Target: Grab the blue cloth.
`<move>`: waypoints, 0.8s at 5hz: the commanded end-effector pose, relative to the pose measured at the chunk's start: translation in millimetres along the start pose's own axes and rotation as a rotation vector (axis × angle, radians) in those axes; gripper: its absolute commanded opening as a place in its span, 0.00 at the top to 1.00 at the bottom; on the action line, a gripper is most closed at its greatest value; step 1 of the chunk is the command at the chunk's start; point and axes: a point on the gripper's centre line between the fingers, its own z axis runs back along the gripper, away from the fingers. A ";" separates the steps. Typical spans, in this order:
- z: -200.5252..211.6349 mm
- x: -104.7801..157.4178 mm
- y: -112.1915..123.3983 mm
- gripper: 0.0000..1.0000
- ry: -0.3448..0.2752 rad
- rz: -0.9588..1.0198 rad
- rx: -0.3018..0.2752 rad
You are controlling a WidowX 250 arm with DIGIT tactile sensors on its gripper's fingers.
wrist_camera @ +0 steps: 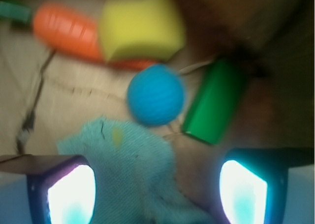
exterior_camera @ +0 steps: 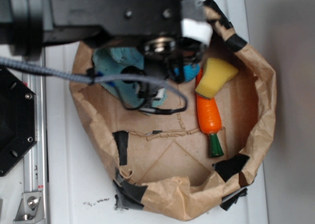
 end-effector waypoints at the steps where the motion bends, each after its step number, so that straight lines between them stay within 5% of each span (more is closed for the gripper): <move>1: 12.7 -21.7 -19.7 0.00 -0.053 -0.150 -0.045; 3: -20.2 -26.7 11.0 0.00 0.025 -0.092 -0.028; 4: -53.8 -32.6 13.2 0.00 0.034 -0.120 -0.146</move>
